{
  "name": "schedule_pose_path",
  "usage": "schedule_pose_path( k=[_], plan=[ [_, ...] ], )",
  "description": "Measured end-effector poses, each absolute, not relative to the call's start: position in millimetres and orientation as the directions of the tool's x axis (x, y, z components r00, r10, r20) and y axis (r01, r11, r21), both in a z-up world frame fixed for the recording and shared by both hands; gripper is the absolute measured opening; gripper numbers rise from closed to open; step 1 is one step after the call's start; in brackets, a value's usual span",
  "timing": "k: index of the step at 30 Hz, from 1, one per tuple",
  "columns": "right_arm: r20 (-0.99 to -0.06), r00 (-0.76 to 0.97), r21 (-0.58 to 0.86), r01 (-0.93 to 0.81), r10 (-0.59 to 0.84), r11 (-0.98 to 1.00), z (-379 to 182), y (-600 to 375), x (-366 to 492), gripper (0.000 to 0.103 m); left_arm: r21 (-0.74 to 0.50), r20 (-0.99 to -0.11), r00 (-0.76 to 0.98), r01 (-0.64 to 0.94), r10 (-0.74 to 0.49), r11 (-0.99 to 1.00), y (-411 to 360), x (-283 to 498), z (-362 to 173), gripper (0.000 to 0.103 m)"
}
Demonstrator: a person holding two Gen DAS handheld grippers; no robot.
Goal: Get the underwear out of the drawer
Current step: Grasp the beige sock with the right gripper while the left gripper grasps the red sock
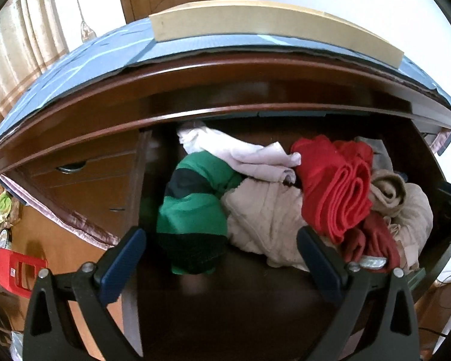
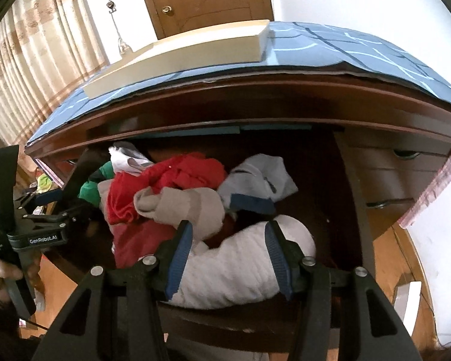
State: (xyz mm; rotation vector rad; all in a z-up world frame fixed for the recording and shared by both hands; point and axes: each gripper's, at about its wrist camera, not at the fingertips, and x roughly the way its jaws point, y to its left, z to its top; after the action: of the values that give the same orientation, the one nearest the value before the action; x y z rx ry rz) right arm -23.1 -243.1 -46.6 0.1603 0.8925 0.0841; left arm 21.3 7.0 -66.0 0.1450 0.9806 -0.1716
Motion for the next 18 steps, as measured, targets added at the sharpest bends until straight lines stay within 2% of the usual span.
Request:
schedule_pose_path(
  k=[13, 18],
  plan=[
    [-0.768, 0.565, 0.283, -0.123, 0.301, 0.951, -46.8, -223.6, 2.1, 0.054, -0.031, -0.802, 0.552, 0.345, -0.230, 0.938, -13.0, 26.4, -36.6, 0.102],
    [-0.795, 0.530, 0.215, -0.208, 0.295, 0.954, -48.2, -206.0, 12.5, 0.054, -0.032, -0.825, 0.513, 0.377, -0.238, 0.926, -20.3, 29.0, -43.1, 0.102]
  ],
)
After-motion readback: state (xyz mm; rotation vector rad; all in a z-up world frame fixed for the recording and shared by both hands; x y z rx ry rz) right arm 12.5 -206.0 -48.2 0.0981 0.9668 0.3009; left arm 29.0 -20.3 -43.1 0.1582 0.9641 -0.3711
